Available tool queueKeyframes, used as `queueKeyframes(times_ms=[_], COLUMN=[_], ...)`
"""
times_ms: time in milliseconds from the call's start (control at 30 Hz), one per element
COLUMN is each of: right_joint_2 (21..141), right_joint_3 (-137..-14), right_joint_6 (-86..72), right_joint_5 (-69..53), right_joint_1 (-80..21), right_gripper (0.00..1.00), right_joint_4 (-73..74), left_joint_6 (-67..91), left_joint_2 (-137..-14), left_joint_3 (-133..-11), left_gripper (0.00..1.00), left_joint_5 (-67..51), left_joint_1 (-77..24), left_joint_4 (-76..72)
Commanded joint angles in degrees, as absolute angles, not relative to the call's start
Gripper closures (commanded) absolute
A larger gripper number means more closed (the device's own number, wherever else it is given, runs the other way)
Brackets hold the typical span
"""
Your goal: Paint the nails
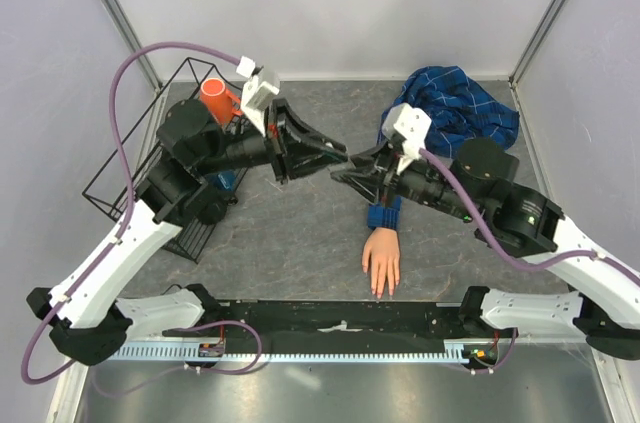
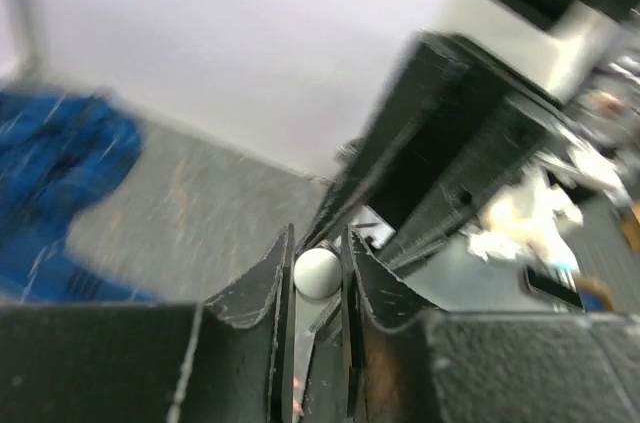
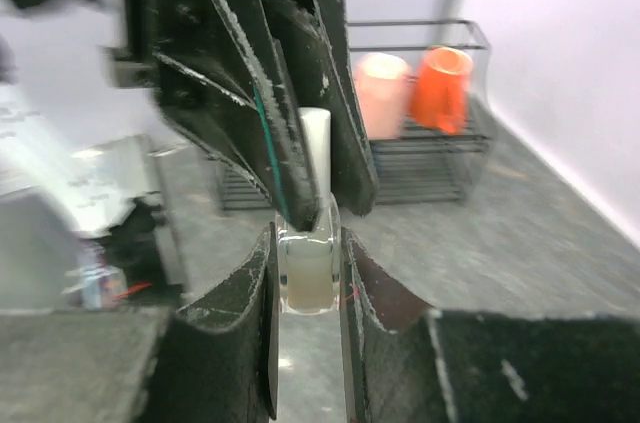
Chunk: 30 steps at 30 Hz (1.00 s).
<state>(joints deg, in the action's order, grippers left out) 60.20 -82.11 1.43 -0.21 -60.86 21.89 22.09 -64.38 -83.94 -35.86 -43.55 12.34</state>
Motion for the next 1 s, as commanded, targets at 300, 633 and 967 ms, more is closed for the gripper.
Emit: queueKeyframes(times_ms=[300,633,967], right_joint_2=[56.3,55.4,59.5], right_joint_3=[-73.3,-75.9,-82.1], right_joint_6=[-16.5,-6.7,3.4], right_joint_5=[-38.9,-20.8,1.8], right_joint_1=[-60.6,-60.6,-60.6], right_gripper=[1.0,1.0,1.0], right_joint_4=[-1.0,14.2,22.0], left_joint_6=[45.8,15.6,22.1], left_joint_2=[-65.9,-58.5,-59.7], left_joint_3=[-75.2,-83.6,-93.6], left_gripper=[0.98,0.28,0.23], left_joint_5=[-81.1,-58.7,-20.7], left_joint_1=[-45.1,-45.0,-45.0], left_joint_4=[-48.1,1.5,25.0])
